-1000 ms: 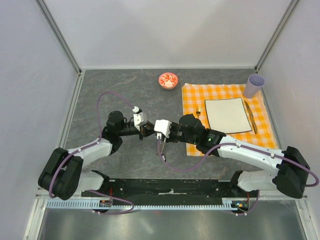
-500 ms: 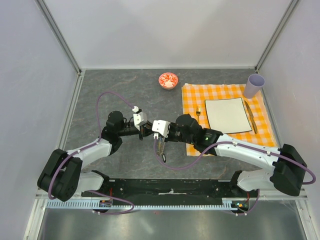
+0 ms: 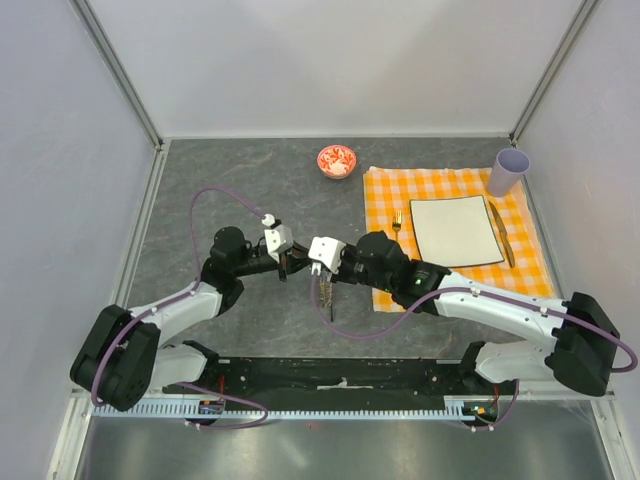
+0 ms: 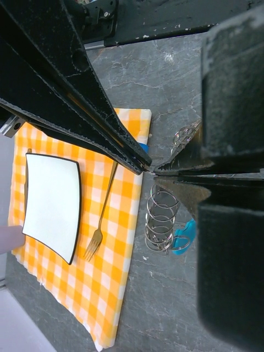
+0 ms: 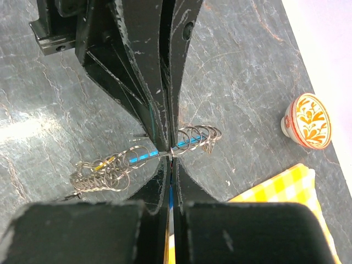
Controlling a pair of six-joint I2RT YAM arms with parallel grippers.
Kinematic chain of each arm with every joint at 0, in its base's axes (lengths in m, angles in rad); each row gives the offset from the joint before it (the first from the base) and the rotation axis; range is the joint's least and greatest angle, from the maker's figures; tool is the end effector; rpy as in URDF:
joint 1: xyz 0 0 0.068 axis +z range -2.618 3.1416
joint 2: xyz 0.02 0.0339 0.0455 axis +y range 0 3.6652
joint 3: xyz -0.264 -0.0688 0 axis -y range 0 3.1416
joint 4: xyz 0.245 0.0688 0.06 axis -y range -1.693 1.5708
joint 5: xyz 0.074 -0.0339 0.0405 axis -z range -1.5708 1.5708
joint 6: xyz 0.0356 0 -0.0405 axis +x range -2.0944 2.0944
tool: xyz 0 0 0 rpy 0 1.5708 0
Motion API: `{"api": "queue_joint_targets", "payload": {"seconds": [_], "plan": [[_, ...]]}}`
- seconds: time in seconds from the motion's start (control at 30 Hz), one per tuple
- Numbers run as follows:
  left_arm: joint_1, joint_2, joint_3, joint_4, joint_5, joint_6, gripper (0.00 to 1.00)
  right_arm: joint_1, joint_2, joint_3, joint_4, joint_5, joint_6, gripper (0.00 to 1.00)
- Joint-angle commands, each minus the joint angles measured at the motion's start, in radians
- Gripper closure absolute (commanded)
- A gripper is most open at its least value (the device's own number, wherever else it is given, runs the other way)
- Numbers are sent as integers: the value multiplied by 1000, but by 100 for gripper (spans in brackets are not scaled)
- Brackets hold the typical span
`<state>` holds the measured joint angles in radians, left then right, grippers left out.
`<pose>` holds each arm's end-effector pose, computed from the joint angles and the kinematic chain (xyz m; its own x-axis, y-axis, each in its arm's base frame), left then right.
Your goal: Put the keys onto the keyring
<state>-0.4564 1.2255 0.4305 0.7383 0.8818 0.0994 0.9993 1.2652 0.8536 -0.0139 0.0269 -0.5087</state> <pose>0.2047 -0.1311 0.2236 0.0458 0.0478 -0.9978 0.9722 0.2274 0.0556 0.1571 0.2425 0.2770 0.2080 -0.5766 -0.7901 -0.8315 0.3211 -0.4533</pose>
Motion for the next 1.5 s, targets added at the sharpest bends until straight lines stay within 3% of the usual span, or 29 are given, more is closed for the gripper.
{"api": "queue_joint_targets", "payload": {"seconds": [0.0,0.27,0.47,0.6,0.7,0.77,0.8,0.83,0.93,1.27,1.47], "plan": [[10,-40,-15,102,-98,-38,98,-2,-61,-62,-1,64,68,100],[12,-57,-26,110,-129,-44,98,-8,-104,-145,83,110,121,100],[10,-46,-61,240,-148,-124,98,-13,-66,-197,198,38,200,100],[10,-26,-62,286,-124,-161,98,-24,-56,-246,333,1,259,100],[10,-9,-52,268,-86,-155,98,-33,-55,-243,338,-8,243,100],[10,2,-32,207,-49,-110,92,-34,-59,-235,333,-10,224,100],[10,3,-6,173,-34,-103,85,-36,-61,-234,325,-7,213,100],[10,6,4,106,-18,-48,72,-36,-61,-228,321,-7,190,100],[10,-4,24,49,19,3,59,-36,-56,-200,286,-12,132,100],[21,-58,71,-131,31,167,53,-36,-18,-77,255,-67,4,100],[24,-35,117,-221,74,238,53,-36,-10,-51,223,-107,-7,100]]}}
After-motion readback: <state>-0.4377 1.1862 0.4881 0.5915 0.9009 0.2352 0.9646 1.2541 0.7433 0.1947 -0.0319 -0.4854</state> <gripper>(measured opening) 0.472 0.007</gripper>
